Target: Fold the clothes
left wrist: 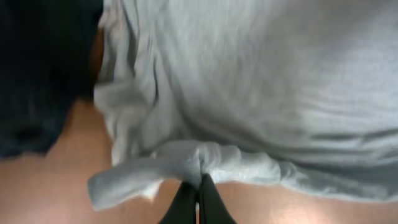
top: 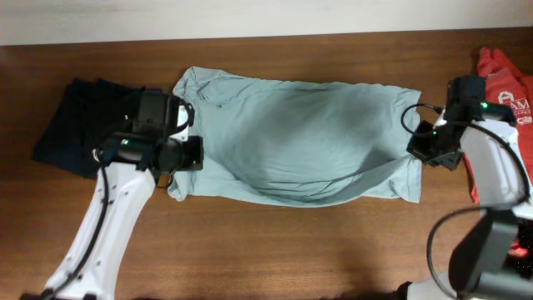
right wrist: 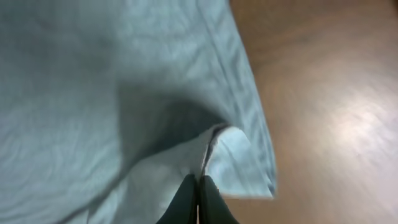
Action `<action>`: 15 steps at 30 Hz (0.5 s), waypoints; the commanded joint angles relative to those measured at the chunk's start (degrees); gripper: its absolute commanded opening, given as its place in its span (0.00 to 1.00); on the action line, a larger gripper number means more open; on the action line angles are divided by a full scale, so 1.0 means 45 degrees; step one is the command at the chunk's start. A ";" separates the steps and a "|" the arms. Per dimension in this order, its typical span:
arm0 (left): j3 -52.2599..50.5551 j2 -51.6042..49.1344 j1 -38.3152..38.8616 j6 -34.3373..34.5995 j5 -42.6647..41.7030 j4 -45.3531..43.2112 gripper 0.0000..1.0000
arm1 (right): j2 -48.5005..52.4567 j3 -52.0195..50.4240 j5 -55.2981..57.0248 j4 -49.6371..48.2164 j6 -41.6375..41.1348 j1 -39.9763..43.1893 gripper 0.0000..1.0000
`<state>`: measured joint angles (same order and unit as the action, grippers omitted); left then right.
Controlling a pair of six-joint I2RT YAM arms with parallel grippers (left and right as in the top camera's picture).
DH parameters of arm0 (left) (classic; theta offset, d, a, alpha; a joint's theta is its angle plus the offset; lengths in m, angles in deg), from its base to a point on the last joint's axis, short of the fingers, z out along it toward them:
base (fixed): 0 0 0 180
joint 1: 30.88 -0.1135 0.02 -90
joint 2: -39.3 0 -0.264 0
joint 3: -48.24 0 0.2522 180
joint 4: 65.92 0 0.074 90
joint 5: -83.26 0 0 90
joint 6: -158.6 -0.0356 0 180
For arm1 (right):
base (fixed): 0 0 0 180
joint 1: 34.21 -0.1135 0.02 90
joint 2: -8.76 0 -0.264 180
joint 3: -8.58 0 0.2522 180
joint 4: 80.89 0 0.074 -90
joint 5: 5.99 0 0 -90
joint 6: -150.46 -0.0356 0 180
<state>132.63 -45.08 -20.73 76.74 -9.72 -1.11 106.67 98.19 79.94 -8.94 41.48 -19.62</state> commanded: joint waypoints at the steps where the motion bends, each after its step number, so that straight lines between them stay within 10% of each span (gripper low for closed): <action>1: 0.0141 -0.0874 0.0019 -0.0942 0.0102 -0.1292 0.01 | 0.0763 0.0044 -0.0690 -0.0670 0.0160 0.0015 0.04; 15: 0.0141 -0.1821 -0.0525 -0.0908 0.0787 -0.4648 0.00 | 0.1224 0.0044 -0.1015 -0.3662 0.0151 0.0010 0.04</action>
<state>132.63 -52.64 -22.46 73.52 -7.69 -20.83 112.03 98.19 75.87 -24.39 41.70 -19.62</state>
